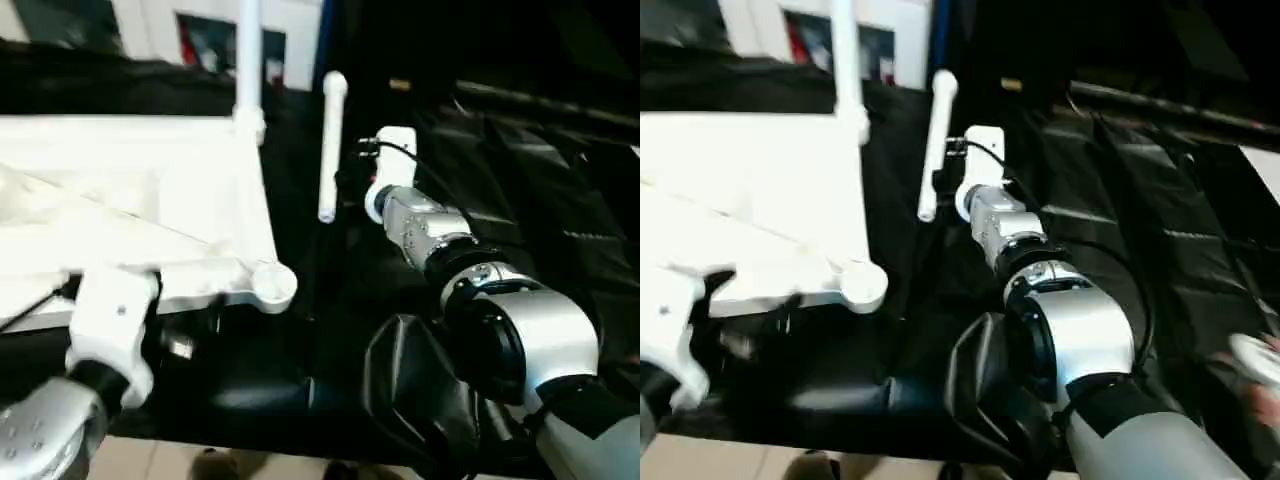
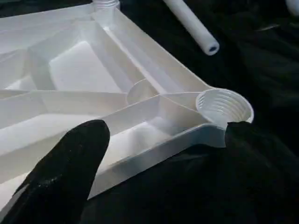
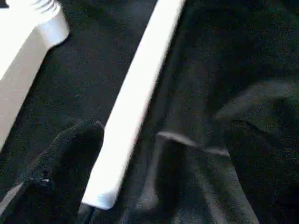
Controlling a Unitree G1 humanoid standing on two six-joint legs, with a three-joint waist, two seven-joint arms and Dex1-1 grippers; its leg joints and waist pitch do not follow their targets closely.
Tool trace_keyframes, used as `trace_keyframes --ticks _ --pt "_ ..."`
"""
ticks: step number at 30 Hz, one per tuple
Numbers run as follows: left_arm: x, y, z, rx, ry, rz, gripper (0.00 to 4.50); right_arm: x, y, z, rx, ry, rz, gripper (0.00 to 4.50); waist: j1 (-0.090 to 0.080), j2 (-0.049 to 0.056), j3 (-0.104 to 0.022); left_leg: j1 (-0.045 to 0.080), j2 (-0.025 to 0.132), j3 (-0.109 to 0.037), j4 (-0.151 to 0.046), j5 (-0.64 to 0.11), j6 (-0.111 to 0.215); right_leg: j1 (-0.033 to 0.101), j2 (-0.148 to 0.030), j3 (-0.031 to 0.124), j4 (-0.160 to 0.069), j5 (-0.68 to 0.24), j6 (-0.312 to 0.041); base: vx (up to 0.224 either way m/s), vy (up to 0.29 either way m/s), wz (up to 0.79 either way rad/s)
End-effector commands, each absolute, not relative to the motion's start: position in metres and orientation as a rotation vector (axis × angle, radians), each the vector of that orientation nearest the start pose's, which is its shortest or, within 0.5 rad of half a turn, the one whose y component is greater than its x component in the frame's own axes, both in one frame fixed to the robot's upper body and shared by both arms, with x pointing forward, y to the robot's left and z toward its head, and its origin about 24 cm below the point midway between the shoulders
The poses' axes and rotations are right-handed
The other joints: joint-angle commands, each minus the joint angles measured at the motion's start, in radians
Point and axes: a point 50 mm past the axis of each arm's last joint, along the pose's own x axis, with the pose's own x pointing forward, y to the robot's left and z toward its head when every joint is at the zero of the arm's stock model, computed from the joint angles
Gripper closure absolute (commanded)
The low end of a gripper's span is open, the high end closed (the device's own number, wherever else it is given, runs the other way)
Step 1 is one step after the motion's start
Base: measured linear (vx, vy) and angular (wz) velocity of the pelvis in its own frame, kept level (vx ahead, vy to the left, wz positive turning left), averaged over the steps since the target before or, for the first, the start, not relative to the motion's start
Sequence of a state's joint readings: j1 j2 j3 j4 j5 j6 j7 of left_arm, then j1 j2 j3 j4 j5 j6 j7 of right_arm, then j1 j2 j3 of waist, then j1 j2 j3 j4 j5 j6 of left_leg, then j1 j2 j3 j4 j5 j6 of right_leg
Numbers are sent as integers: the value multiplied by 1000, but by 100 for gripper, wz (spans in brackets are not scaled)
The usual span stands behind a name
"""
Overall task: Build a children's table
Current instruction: Rotate table base
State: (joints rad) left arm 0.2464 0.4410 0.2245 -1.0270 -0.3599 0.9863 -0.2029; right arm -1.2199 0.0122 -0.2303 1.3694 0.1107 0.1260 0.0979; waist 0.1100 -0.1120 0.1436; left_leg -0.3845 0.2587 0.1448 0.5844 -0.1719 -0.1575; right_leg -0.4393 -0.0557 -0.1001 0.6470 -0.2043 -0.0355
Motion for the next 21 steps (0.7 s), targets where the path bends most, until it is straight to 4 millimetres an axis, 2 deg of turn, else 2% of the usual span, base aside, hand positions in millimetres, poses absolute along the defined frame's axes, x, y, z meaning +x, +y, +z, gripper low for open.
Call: trace_keyframes --ticks 1,2,3,5,6,7,9,11,15,21 --pt "163 189 146 219 205 -270 0 410 -56 125 129 335 312 2 -5 20 -48 2 -32 26 -70 -126 -16 63 -52 56 -66 -58 -130 0 0 0" --pt "162 189 145 220 208 -275 0 409 -53 125 123 334 323 2 -5 23 -42 4 -31 25 -71 -147 -18 62 -56 58 -70 -102 -124 0 0 0" --pt "162 189 145 221 209 -277 0 409 -52 125 123 334 327 2 -4 23 -40 6 -31 26 -71 -144 -19 60 -57 59 -70 -106 -122 0 0 0" --pt "159 189 144 224 213 -282 0 408 -48 124 126 334 352 2 -5 19 -32 8 -31 26 -71 -117 -23 59 -54 60 -67 -73 -120 0 0 0" --pt "158 189 143 222 214 -284 0 407 -47 124 125 333 363 2 -5 21 -33 9 -30 26 -71 -111 -25 59 -54 59 -65 -64 -120 0 0 0" --pt "156 189 143 221 218 -283 0 406 -44 123 131 337 378 2 -6 16 -32 10 -31 27 -68 -84 -28 59 -52 60 -61 -19 -125 0 0 0" --pt "154 191 142 220 226 -283 0 405 -42 122 122 346 385 2 -6 16 -28 8 -32 26 -68 -68 -33 60 -51 59 -58 10 -129 0 0 0" --pt "152 192 143 220 233 -286 0 404 -43 117 103 372 345 2 -6 12 -21 11 -33 27 -69 -72 -44 59 -51 61 -59 -1 -128 0 0 0" --pt "149 191 142 220 244 -301 0 402 -42 113 118 400 349 2 -4 13 -12 13 -31 25 -73 -118 -57 58 -57 62 -64 -64 -114 0 0 0" --pt "145 192 143 220 251 -303 0 399 -36 109 94 431 408 2 -5 9 -8 12 -32 24 -73 -99 -59 60 -57 64 -64 -61 -96 0 0 0"
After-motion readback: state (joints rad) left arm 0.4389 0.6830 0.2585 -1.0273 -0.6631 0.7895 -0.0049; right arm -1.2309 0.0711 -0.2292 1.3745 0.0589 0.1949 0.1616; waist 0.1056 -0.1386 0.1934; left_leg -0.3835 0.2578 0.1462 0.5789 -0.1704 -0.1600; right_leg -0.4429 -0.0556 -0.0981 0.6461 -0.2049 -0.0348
